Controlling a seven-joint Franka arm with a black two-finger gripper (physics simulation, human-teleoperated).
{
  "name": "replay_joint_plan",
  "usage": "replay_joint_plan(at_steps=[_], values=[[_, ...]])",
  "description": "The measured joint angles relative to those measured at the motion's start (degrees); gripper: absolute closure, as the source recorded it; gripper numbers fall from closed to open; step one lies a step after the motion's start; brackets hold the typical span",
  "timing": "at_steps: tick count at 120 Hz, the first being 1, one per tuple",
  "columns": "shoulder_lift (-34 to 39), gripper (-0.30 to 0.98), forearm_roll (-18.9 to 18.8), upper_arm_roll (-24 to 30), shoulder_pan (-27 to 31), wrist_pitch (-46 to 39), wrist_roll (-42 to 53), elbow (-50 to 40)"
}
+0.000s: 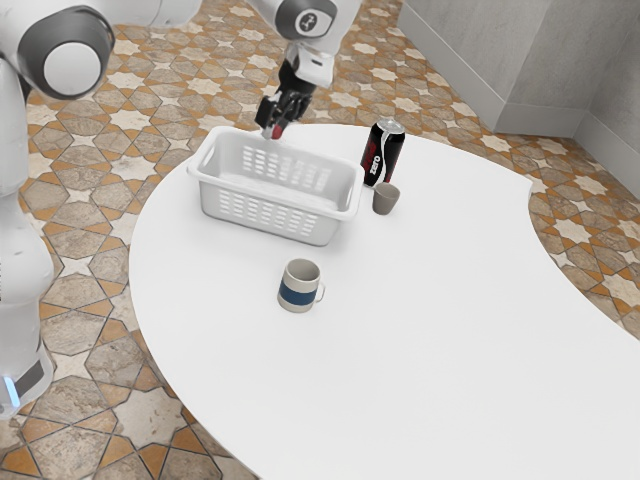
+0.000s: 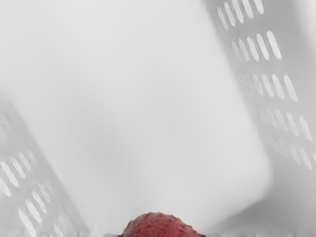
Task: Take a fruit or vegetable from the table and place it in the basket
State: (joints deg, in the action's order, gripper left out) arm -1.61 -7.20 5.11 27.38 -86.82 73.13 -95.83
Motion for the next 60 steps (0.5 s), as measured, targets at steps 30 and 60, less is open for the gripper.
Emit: replay_joint_plan(at_steps=[30, 60], values=[[-1.0, 0.23, 0.0, 0.1, -6.6, -0.5, 1.0, 0.1], [-1.9, 0.04, 0.1, 0.2, -14.7, -0.5, 1.6, 0.1]])
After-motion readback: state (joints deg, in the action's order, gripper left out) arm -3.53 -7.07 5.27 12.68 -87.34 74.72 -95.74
